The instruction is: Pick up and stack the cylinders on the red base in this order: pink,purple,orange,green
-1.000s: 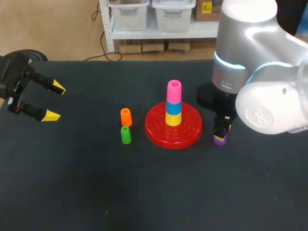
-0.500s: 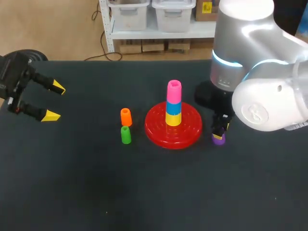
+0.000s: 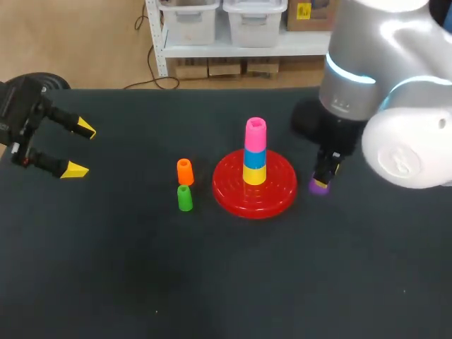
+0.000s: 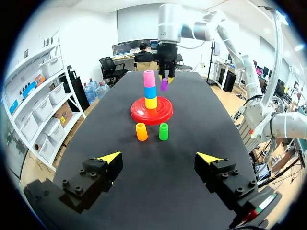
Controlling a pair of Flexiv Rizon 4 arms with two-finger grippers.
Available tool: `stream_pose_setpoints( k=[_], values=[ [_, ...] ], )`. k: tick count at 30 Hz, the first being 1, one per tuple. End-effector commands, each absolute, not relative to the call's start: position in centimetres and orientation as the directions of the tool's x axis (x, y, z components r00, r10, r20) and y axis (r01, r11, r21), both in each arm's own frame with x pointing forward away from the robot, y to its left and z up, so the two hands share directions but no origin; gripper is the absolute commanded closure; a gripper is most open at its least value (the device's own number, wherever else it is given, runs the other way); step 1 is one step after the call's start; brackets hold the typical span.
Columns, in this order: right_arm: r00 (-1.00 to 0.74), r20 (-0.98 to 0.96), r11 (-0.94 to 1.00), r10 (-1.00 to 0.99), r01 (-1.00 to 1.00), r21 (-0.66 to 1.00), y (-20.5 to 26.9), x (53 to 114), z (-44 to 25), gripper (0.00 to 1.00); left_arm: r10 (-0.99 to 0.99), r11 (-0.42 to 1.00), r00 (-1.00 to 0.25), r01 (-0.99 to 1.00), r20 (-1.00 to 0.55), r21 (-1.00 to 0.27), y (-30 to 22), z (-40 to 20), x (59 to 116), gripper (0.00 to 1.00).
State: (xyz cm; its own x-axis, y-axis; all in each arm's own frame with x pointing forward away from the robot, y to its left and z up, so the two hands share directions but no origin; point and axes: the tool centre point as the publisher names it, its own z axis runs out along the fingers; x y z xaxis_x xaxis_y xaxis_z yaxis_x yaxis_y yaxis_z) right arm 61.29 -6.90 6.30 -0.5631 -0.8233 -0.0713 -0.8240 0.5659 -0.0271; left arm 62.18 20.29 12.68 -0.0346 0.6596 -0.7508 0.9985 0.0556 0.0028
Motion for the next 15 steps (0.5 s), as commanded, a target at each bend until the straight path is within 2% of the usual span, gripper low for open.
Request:
stream_pose_setpoints(
  k=[1,15],
  values=[
    [-0.556,-0.12,0.564,-0.823,-0.824,-0.054,-7.2,60.1,9.6,1.0,0.658,0.055,-0.031,0.998,-0.753,0.006,20.4,12.6,62.1,0.0],
    [-0.456,-0.162,0.477,-0.875,-0.869,-0.131,-2.5,63.3,19.0,1.0,0.658,0.055,-0.031,0.998,-0.753,0.006,20.4,12.6,62.1,0.0]
  ],
)
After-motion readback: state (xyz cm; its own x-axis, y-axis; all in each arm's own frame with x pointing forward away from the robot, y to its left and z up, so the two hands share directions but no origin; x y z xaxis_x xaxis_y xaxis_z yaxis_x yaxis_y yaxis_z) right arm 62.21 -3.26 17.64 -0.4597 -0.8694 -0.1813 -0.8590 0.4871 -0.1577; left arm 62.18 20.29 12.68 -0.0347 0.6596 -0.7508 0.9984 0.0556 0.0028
